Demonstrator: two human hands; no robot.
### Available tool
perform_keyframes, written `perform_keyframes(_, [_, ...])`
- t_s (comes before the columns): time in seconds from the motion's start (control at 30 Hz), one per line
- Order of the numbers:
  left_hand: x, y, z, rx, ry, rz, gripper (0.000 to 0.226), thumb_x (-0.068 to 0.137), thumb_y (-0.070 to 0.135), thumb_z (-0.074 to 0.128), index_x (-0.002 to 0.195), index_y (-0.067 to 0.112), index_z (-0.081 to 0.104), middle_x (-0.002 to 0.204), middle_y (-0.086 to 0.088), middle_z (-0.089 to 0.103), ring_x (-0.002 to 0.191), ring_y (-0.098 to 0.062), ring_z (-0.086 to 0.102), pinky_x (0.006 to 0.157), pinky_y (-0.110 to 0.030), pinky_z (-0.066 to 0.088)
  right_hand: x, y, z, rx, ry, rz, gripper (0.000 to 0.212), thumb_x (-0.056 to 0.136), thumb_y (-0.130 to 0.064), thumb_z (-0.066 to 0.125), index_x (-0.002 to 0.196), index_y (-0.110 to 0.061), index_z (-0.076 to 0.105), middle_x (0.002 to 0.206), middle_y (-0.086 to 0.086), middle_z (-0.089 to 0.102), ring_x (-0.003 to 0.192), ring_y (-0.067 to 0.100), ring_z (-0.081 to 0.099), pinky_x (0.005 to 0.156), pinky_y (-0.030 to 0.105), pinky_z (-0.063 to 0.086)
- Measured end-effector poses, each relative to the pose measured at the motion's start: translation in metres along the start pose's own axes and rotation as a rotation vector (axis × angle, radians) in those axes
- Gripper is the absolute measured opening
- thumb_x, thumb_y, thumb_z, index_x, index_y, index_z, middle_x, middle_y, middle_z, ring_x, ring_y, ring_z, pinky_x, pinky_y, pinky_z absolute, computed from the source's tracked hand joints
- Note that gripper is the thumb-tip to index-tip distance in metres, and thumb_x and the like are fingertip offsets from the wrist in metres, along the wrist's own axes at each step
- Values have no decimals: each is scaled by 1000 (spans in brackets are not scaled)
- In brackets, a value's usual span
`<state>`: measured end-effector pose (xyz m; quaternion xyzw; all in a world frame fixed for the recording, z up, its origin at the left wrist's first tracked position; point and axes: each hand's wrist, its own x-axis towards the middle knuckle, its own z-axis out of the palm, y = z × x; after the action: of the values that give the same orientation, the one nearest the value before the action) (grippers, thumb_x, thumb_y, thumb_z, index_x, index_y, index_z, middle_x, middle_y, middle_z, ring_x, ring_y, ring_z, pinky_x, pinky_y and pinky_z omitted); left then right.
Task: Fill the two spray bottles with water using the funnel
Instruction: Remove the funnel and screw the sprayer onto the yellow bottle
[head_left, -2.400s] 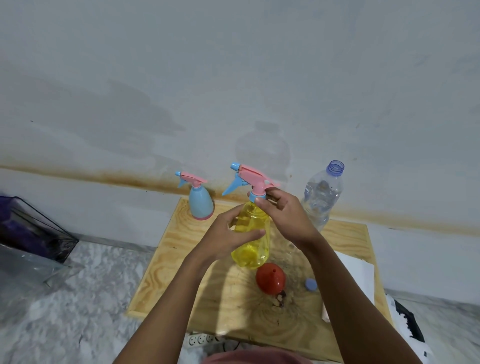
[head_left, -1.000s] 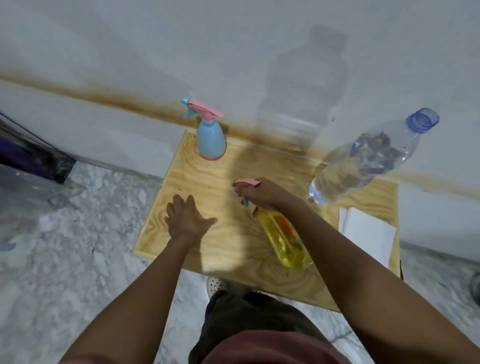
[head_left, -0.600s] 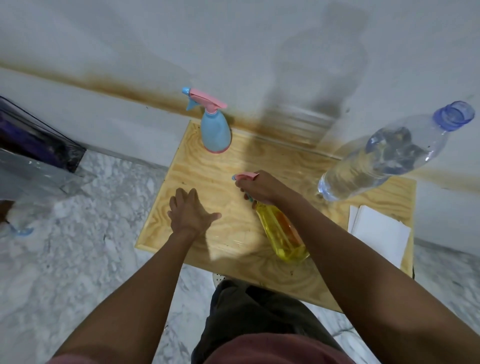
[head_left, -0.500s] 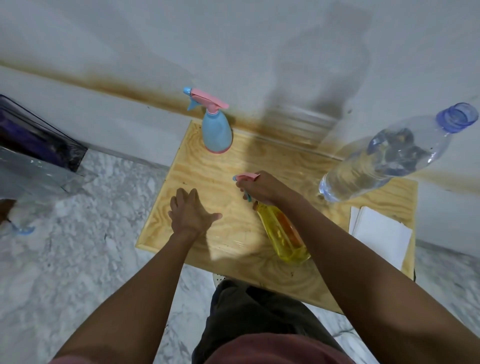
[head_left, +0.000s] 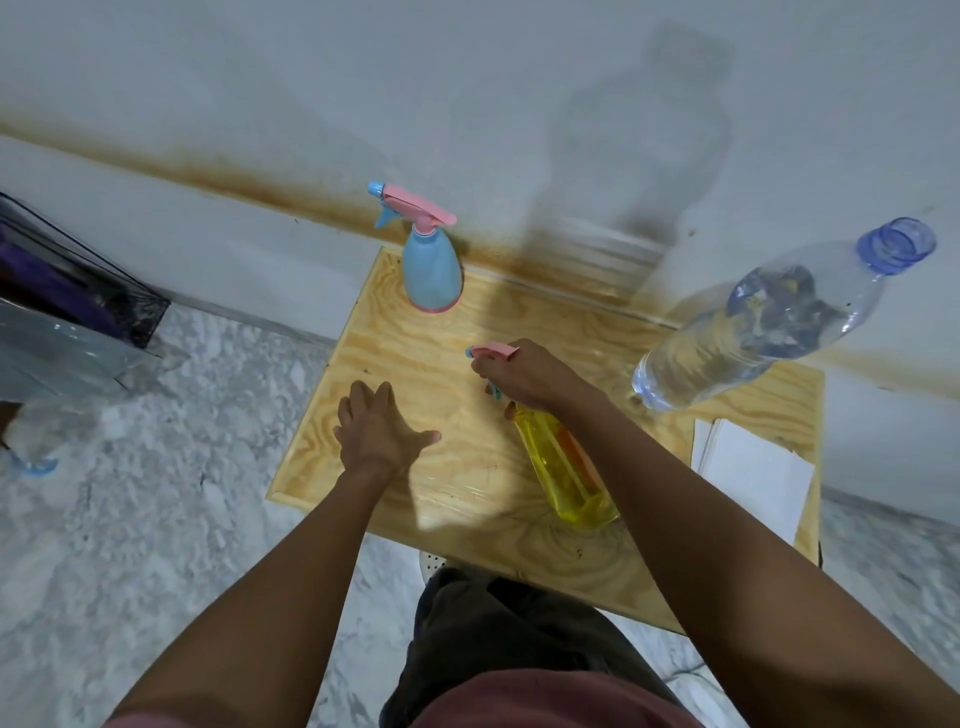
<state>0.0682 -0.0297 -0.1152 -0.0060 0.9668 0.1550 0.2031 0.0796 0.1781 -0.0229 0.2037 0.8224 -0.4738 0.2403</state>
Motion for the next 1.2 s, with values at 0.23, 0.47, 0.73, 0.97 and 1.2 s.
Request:
perform_keyframes(0.23, [-3, 6, -11, 2, -91, 38, 89, 62, 68, 73, 133, 23, 44, 145, -8, 33, 136, -31, 27, 105, -46, 35, -30, -14, -15, 61, 150, -120, 46, 75, -59, 60, 99, -20, 65, 86, -2, 70, 64, 17, 71, 68, 47, 61])
perform_keyframes(0.47, [-50, 51, -49, -468, -321, 610, 108, 55, 71, 79, 148, 38, 35, 152, 17, 36, 140, -4, 33, 115, -28, 33, -79, -34, -30, 364, 327, -473, 13, 88, -22, 73, 97, -12, 75, 76, -6, 73, 58, 21, 68, 58, 26, 51])
perform_keyframes(0.73, [-59, 90, -63, -788, -214, 602, 71, 73, 26, 88, 124, 48, 44, 119, 30, 58, 113, 19, 52, 88, -2, 40, -76, -47, -24, 398, 413, -503, 28, 83, -28, 77, 110, -18, 72, 96, -7, 75, 85, 7, 70, 73, 26, 53])
perform_keyframes(0.97, [-11, 106, -56, -721, -51, 570, 77, 71, 27, 88, 138, 18, 52, 132, 3, 59, 123, -8, 52, 97, -22, 43, -49, -25, -21, 351, 605, -375, 30, 83, -39, 75, 111, -27, 69, 101, -12, 72, 99, 1, 66, 88, 29, 55])
perform_keyframes(1.2, [43, 135, -51, -643, -104, 561, 74, 75, 18, 83, 140, 13, 48, 135, -7, 54, 129, -20, 48, 104, -30, 38, 9, -25, -43, 326, 704, -330, 25, 85, -27, 75, 108, -17, 71, 98, -7, 72, 98, 6, 67, 79, 9, 49])
